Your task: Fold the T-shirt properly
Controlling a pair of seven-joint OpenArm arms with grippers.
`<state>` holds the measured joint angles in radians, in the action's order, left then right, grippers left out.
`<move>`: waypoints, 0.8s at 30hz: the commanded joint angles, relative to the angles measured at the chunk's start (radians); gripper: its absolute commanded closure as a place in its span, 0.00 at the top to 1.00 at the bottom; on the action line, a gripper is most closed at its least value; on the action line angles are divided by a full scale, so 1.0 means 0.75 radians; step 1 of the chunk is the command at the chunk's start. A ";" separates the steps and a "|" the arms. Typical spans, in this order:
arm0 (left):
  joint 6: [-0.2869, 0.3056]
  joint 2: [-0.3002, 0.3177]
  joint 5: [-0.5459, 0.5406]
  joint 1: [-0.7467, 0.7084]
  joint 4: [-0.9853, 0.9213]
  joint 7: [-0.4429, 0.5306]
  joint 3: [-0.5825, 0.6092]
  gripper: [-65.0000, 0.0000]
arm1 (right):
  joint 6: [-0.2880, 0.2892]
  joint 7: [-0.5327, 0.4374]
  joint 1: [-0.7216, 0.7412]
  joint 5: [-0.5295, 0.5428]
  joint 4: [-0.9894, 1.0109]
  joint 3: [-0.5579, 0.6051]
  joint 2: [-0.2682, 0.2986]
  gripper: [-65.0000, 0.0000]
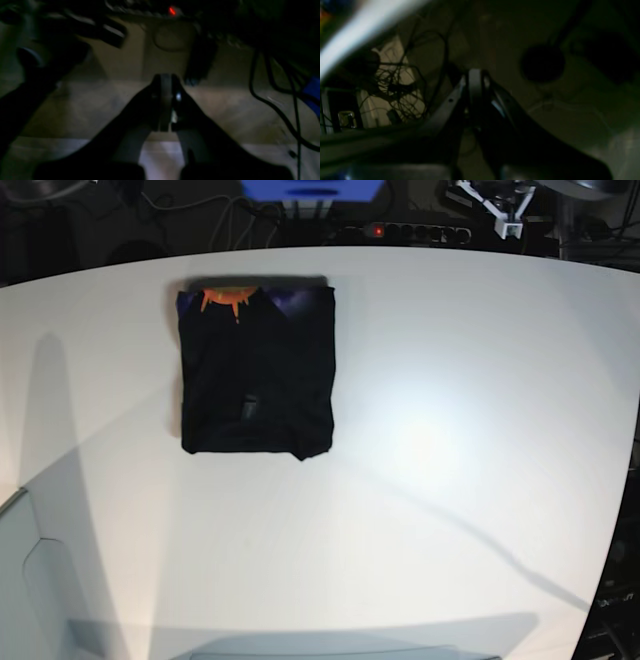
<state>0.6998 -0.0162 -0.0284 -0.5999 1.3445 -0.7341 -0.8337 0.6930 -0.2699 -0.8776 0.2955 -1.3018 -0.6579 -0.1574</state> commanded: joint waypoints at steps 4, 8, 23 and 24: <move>-0.009 0.027 0.068 0.052 -0.186 0.121 0.000 0.00 | 0.007 -0.022 0.025 0.012 0.170 -0.002 0.000 0.00; -0.009 0.035 0.241 0.171 -0.480 0.264 0.000 0.00 | 0.007 -0.048 0.060 -0.121 0.268 0.076 0.000 0.00; -0.597 0.117 0.653 0.533 -1.720 1.219 0.225 0.00 | -0.675 -0.333 0.429 -1.197 1.125 0.195 0.068 0.00; -0.695 0.115 0.651 0.543 -1.741 1.223 0.245 0.00 | -0.759 -0.337 0.463 -1.230 1.207 0.197 0.090 0.00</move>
<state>0.1829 0.0608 0.4629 -0.1833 0.0368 0.1814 -0.6483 0.1188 -0.5201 -0.5068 -0.6319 -0.3904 -0.5079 -0.0937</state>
